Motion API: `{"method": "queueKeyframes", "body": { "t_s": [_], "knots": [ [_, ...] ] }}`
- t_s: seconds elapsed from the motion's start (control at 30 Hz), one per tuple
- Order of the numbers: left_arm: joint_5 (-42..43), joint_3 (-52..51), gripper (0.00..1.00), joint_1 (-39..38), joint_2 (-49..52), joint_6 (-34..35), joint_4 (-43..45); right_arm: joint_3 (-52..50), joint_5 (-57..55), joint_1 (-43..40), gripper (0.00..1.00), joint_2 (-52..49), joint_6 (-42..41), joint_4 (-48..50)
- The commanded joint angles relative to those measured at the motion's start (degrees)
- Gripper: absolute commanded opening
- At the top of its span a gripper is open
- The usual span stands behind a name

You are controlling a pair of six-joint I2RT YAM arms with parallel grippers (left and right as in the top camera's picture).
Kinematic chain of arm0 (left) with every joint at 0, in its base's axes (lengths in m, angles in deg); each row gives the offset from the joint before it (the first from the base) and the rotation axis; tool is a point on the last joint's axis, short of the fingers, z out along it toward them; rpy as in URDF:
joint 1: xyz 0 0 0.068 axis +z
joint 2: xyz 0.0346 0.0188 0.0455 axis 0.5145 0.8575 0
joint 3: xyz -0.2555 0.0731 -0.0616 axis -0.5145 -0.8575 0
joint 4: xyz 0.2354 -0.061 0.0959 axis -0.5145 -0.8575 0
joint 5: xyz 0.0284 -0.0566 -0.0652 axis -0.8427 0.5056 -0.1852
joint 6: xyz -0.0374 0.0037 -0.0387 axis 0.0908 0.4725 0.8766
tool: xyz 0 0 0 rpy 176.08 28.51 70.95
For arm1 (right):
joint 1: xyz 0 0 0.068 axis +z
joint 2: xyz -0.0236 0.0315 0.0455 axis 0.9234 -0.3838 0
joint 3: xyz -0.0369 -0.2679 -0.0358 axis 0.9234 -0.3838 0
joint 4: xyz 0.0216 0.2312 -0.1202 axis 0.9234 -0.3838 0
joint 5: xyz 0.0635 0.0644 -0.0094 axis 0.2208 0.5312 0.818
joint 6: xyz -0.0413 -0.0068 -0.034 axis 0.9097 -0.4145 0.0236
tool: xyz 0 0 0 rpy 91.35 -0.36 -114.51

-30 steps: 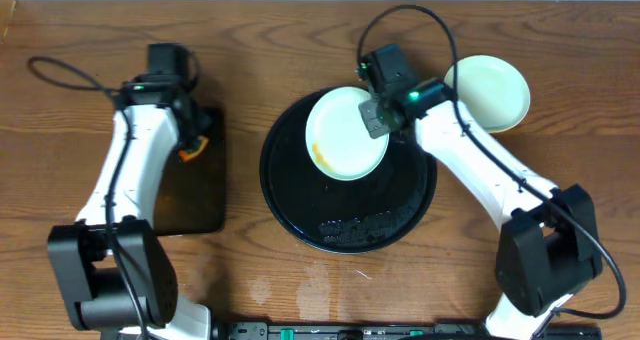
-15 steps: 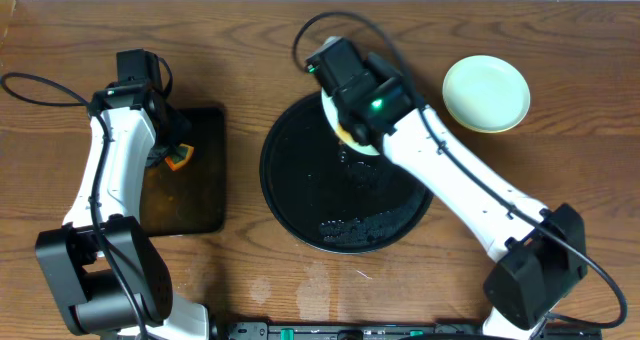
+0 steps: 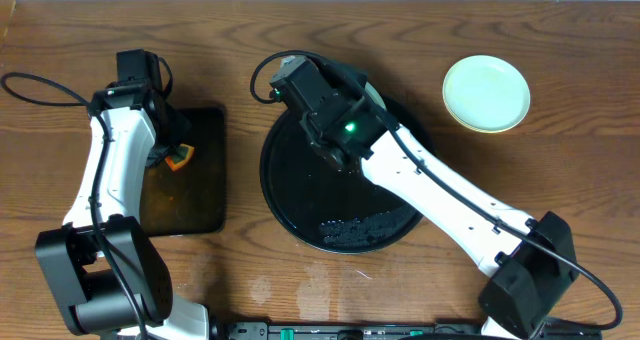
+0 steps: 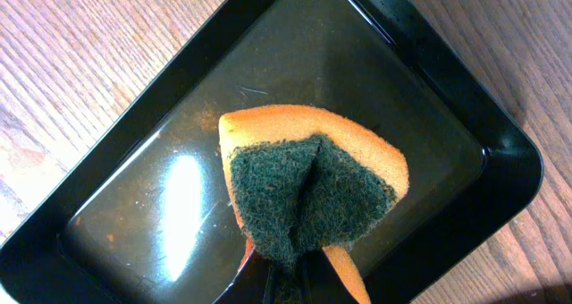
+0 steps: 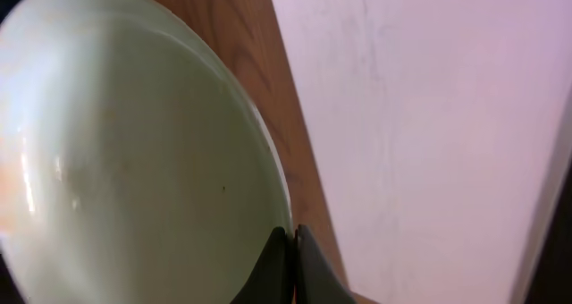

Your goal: Clean dirty plates on tray and stack at the side

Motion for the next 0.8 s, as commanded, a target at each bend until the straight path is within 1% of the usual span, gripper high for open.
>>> {"method": "queueKeyframes", "body": {
  "t_s": [0.0,0.07,0.1,0.13,0.17,0.23,0.3,0.37,0.43,0.5,0.57,0.67,0.77],
  "knots": [
    [-0.09,-0.22,0.08,0.07,-0.42,-1.53,-0.26,1.16,6.36,-3.13,0.01,1.51,-8.92,-1.51],
    [0.79,-0.22,0.08,0.07,-0.44,-2.23,-0.02,1.16,13.62,-6.12,0.01,1.53,-14.93,-3.23],
    [3.32,-0.22,0.08,0.07,-0.44,-5.18,0.61,1.16,17.9,-8.0,0.01,1.53,-17.79,-4.17],
    [7.85,-0.22,0.07,-0.07,-0.44,-9.94,1.53,1.16,25.05,-11.21,0.01,1.53,-21.33,-5.77],
    [10.99,-0.22,0.07,-0.17,-0.44,-12.5,2.05,1.16,30.42,-13.53,0.01,1.53,-23.23,-6.88],
    [15.15,-0.22,0.07,-0.74,-0.44,-14.6,3.15,1.11,42.71,-18.4,0.01,1.51,-25.86,-8.98],
    [16.11,-0.22,0.08,-1.7,-0.44,-14.58,4.15,0.92,56.11,-23.17,0.01,1.16,-26.47,-10.75],
    [16.24,-0.22,0.08,-3.13,-0.55,-14.88,4.94,0.42,66.14,-27.21,0.01,0.28,-26.45,-11.87],
    [16.22,-0.22,0.07,-5.27,-0.76,-16.83,5.55,-0.57,69.77,-30.1,0.01,-0.96,-26.43,-12.35],
    [16.2,-0.22,0.08,-7.93,-1.05,-18.67,6.19,-2.19,69.44,-31.78,0.01,-2.25,-26.43,-12.31],
    [16.22,-0.22,0.07,-10.62,-1.11,-18.75,7.26,-4.33,69.61,-32.52,0.01,-3.43,-26.45,-11.56],
    [16.2,-0.22,0.07,-14.71,-1.03,-15.37,9.64,-7.52,70.49,-32.35,0.01,-5.22,-26.93,-10.19],
    [16.22,-0.22,0.07,-18.32,-0.81,-11.89,11.28,-9.42,70.58,-31.26,0.01,-7.06,-29.77,-8.72]
  ]
}}
